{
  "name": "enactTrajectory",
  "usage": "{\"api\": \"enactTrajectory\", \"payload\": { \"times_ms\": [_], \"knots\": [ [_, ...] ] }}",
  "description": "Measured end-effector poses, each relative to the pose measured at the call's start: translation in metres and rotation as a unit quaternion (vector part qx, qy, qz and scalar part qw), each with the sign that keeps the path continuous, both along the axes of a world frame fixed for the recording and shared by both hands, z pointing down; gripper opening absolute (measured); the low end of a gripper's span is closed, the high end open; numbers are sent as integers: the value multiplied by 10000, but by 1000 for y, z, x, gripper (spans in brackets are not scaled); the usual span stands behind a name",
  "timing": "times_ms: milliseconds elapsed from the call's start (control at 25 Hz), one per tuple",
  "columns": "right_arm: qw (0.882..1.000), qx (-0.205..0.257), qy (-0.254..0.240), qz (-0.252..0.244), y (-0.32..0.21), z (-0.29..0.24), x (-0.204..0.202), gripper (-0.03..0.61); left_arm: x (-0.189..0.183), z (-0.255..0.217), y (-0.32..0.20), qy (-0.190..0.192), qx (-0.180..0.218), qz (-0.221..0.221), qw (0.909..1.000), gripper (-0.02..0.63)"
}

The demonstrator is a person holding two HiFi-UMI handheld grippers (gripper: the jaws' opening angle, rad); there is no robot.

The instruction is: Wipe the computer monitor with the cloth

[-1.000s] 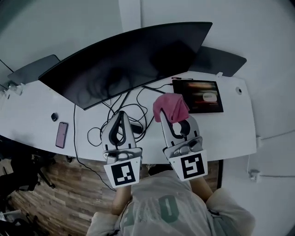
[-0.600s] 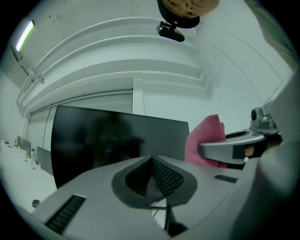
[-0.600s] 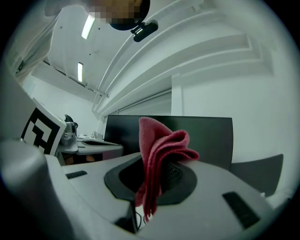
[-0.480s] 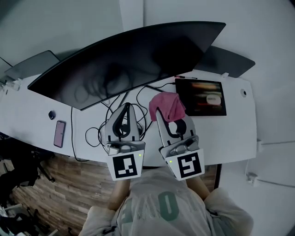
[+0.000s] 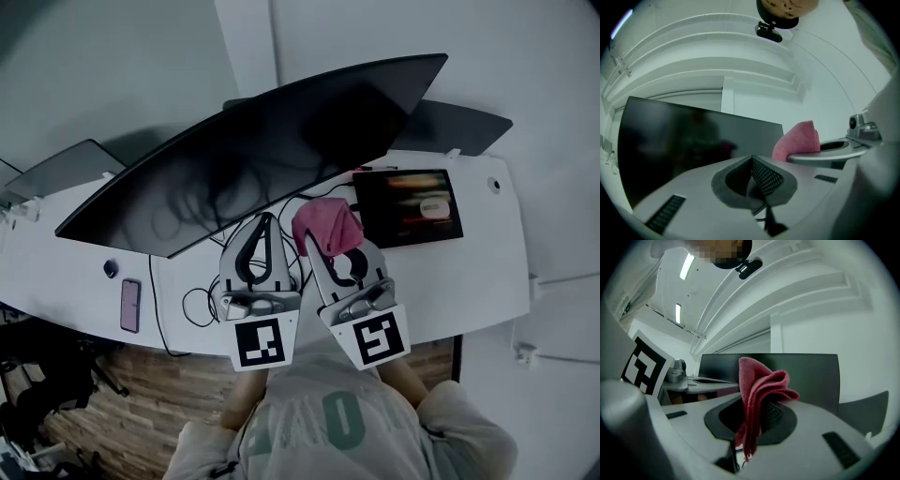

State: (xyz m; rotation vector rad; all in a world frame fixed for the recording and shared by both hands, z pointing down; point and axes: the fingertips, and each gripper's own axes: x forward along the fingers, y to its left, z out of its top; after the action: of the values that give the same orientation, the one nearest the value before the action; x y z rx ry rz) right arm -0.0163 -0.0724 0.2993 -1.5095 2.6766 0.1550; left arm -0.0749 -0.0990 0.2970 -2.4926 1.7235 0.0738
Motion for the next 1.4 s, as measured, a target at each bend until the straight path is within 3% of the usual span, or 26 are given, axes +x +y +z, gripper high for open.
{"api": "enactTrajectory", "payload": {
  "times_ms": [120, 200, 400, 600, 680, 800, 1000, 1400],
  "knots": [
    [9998, -119, -3, 180, -17, 8, 13, 54, 11, 5, -12, -30, -100, 288, 9995, 15],
    [9984, -75, 68, 561, -35, 14, 39, 54, 21, 9, -20, -41, -113, 455, 9989, 15],
    [9845, -192, 793, 1552, -81, 46, 111, 54, 62, 35, -47, -158, -148, 919, 9955, 15],
    [9717, -555, 614, 2212, -122, 90, 184, 54, 103, 57, -70, -46, -343, 1261, 9914, 15],
    [9666, -771, 482, 2398, -138, 109, 206, 54, 119, 66, -79, -261, -374, 1459, 9883, 15],
    [9607, -1017, 423, 2549, -160, 135, 229, 54, 137, 82, -94, -666, -391, 1734, 9818, 15],
    [9553, -1407, 124, 2599, -190, 176, 246, 54, 156, 99, -114, -922, -450, 1955, 9753, 15],
    [9446, -1925, -159, 2654, -209, 222, 258, 54, 168, 120, -128, -980, -627, 2098, 9708, 15]
  ]
}}
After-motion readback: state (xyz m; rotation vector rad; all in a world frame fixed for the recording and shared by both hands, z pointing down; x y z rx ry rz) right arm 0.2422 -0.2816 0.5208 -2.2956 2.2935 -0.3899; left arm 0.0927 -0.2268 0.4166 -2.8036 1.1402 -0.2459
